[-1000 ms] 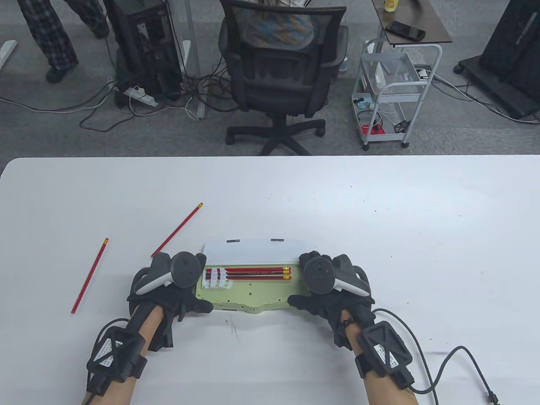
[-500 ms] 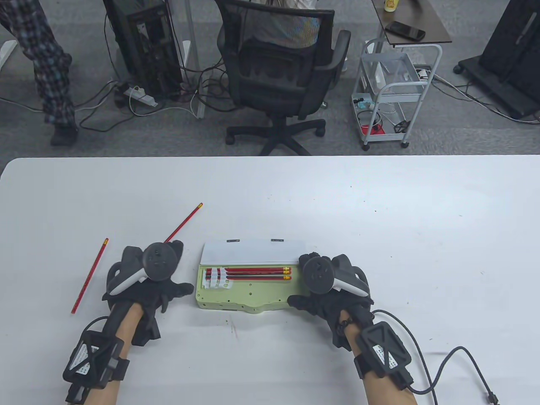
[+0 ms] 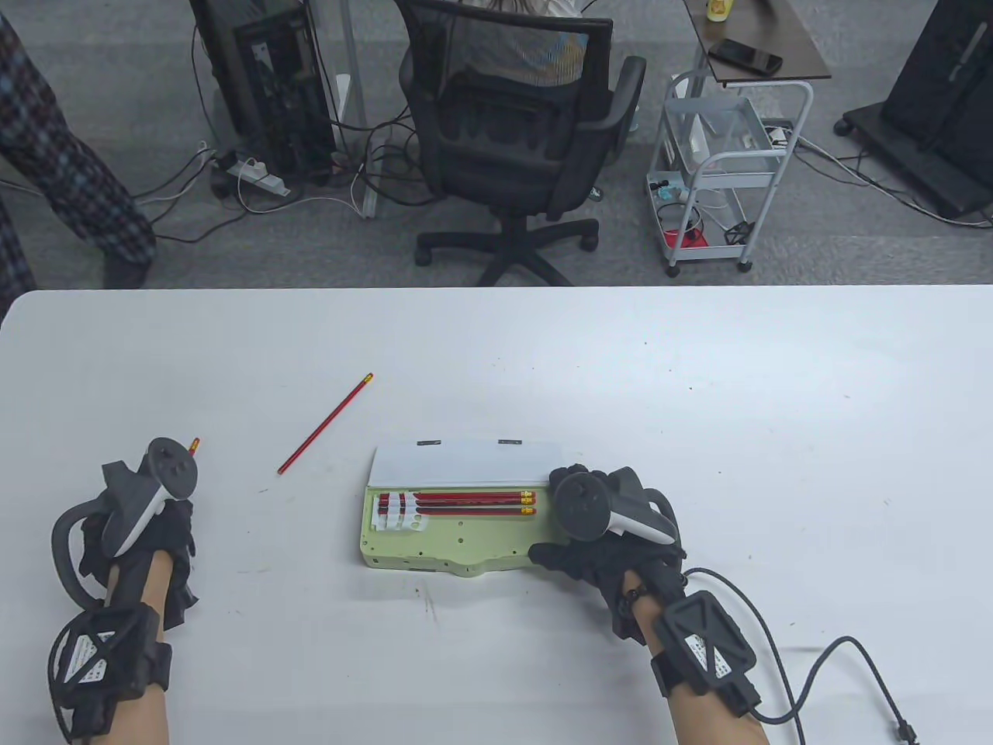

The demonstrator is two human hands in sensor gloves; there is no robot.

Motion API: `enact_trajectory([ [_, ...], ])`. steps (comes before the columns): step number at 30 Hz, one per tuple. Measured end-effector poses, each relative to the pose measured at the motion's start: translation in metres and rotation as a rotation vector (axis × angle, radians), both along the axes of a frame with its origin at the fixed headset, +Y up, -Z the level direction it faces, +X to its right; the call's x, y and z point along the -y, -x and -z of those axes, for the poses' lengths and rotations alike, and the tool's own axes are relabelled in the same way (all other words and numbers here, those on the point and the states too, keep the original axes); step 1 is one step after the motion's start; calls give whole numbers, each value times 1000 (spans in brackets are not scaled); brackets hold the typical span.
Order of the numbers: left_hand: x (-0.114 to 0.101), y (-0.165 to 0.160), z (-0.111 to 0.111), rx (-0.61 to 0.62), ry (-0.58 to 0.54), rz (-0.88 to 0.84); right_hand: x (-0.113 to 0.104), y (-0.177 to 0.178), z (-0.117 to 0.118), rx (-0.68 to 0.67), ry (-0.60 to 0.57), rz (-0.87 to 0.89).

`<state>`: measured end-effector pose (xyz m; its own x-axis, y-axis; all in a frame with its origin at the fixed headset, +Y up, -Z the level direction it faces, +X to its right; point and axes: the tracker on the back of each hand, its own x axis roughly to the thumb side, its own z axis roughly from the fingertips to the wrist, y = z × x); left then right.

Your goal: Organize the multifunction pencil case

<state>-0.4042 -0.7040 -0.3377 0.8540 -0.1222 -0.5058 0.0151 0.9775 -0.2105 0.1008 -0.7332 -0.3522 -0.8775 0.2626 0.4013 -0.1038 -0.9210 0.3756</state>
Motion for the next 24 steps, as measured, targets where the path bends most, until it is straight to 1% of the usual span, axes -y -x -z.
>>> enact_trajectory([
  [4,16,15,-4,-107,82,32,0,0,0,-1,1,-1],
  [9,32,22,-7,-171,146,49,0,1,0,-2,2,-2],
  [14,44,20,-7,-163,196,58,0,1,-1,-2,3,-3],
  [18,45,15,-4,-159,206,90,0,1,-1,-3,2,-3],
  [24,46,8,0,-136,188,152,0,1,-1,-3,1,-5],
])
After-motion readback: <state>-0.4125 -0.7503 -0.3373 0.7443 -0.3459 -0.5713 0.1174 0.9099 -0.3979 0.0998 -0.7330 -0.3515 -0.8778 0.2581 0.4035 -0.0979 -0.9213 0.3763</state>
